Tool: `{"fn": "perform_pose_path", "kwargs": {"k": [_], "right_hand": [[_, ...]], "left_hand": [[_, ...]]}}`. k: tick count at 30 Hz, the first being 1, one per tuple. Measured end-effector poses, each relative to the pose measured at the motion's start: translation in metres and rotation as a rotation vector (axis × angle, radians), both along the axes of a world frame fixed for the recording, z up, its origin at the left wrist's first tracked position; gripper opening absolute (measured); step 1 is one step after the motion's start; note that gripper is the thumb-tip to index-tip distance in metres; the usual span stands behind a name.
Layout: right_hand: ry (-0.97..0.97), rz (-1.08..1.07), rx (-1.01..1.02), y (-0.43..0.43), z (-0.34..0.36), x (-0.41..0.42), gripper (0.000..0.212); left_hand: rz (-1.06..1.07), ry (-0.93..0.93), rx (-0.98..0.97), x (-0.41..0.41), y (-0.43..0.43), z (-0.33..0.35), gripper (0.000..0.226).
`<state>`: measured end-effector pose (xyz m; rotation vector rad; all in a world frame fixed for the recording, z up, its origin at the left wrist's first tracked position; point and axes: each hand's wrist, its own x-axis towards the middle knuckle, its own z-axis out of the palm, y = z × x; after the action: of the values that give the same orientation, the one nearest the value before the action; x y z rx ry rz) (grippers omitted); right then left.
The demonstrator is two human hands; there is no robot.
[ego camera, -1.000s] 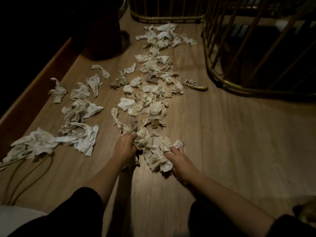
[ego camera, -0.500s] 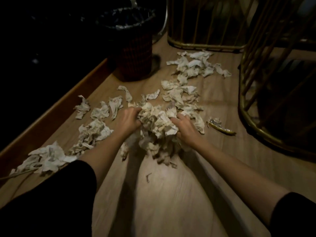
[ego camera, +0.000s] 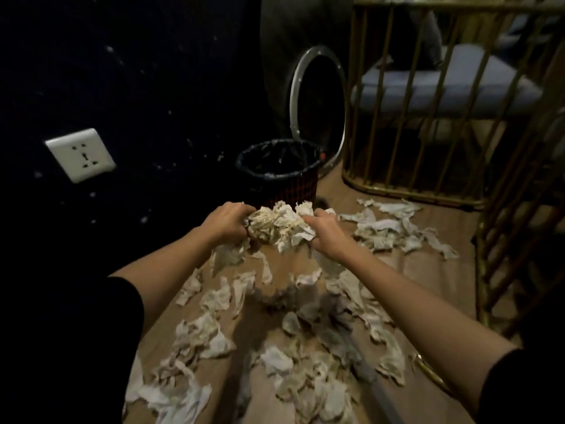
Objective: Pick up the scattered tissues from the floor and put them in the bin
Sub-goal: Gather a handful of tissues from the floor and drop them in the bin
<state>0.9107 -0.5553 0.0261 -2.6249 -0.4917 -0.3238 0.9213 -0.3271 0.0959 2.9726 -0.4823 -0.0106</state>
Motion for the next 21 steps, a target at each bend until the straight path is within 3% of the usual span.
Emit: {"fn": "perform_pose_path", "kwargs": {"k": [6, 10, 12, 17, 20, 21], "right_hand": [[-0.001, -0.134, -0.029, 0.024, 0.029, 0.091, 0.04], [-0.07, -0.242, 0.026, 0.046, 0.065, 0.172, 0.026], [-0.087, -0.279, 0.084, 0.059, 0.078, 0.209, 0.026], [0.028, -0.417, 0.183, 0.068, 0.068, 0.276, 0.044], [0.142, -0.414, 0.157, 0.068, 0.048, 0.297, 0.065], [0.187, -0.402, 0.127, 0.067, 0.041, 0.301, 0.065]], "left_hand": [[-0.066, -0.103, -0.063, 0.102, 0.007, 0.019, 0.023], [-0.091, -0.195, -0.228, 0.195, 0.008, 0.04, 0.029], [-0.085, -0.202, -0.32, 0.235, 0.009, 0.044, 0.042], [-0.032, -0.092, -0.545, 0.306, 0.0, 0.01, 0.074], [-0.004, 0.048, -0.467, 0.331, 0.003, -0.023, 0.088], [-0.007, 0.082, -0.412, 0.334, 0.004, -0.031, 0.083]]}}
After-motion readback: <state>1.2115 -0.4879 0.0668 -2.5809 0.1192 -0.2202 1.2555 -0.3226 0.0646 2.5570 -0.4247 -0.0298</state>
